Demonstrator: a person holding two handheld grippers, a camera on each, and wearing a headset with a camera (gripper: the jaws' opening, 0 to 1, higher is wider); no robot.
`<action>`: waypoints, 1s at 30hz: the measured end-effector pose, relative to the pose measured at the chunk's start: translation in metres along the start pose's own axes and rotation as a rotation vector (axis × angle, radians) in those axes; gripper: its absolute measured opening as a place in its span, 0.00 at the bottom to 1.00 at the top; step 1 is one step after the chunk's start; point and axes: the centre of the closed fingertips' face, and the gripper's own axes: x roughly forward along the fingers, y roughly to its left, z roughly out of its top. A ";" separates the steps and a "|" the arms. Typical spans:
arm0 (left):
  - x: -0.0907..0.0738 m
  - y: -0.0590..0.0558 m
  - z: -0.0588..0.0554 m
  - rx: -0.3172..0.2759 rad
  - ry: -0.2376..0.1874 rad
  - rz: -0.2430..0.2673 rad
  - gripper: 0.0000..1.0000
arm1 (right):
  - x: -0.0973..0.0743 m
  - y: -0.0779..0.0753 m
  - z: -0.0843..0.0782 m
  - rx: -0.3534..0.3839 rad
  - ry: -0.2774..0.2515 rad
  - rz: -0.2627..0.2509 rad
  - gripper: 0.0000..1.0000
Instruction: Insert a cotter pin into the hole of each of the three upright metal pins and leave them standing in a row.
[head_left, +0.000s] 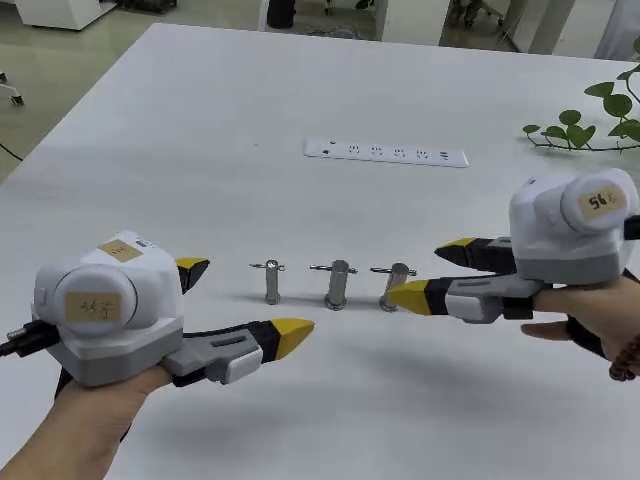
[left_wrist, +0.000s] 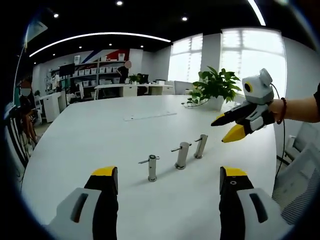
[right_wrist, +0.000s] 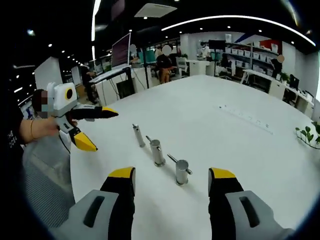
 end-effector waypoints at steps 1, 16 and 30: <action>0.000 0.000 0.000 0.001 0.000 0.001 0.83 | -0.001 0.000 0.001 0.022 -0.015 -0.014 0.56; 0.002 0.003 0.001 0.022 -0.004 0.027 0.84 | -0.011 0.012 -0.004 0.162 -0.132 -0.108 0.66; 0.002 0.006 -0.004 0.014 0.016 0.038 0.85 | -0.008 0.010 -0.019 0.168 -0.124 -0.186 0.67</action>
